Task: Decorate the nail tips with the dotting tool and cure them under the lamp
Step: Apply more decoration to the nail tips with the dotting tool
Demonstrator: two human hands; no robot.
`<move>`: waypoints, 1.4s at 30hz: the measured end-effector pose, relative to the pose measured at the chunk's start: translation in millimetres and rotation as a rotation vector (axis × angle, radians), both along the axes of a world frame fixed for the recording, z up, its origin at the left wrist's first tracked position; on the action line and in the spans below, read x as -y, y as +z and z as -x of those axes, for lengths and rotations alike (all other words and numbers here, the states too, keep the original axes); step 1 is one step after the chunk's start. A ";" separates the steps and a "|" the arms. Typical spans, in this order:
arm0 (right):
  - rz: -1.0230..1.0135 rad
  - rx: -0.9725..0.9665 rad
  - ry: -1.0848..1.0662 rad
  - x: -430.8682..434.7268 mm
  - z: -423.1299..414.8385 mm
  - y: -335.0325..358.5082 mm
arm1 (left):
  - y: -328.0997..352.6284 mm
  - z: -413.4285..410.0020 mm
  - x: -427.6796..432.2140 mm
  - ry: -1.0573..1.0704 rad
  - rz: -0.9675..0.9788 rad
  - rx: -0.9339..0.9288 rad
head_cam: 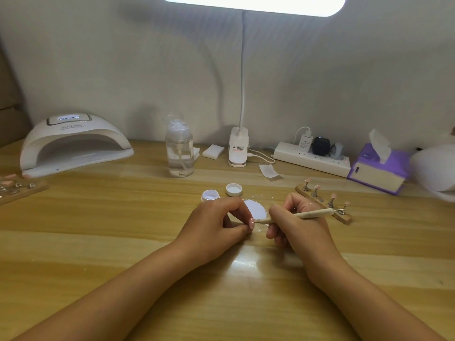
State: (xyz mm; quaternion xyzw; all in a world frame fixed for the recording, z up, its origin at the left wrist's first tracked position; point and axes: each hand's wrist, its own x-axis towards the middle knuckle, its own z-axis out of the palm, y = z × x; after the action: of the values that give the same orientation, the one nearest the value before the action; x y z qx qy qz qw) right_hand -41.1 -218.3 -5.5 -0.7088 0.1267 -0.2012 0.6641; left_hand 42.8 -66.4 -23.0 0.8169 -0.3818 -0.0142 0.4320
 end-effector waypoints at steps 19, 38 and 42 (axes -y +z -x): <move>-0.022 0.011 -0.019 2.0 -0.7 -2.2 | -0.2 -0.1 0.2 -0.005 0.006 0.001; -0.016 -0.023 0.015 5.0 0.8 0.1 | 0.0 -0.5 0.1 -0.009 0.009 0.004; 0.006 -0.023 0.007 4.0 0.5 -0.5 | 0.0 -0.7 -0.3 -0.010 0.008 0.006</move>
State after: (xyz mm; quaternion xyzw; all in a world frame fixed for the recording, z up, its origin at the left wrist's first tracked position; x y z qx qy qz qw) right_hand -41.6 -222.3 -6.0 -0.7136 0.1315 -0.1911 0.6611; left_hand 43.5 -66.1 -23.0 0.8134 -0.3872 -0.0124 0.4340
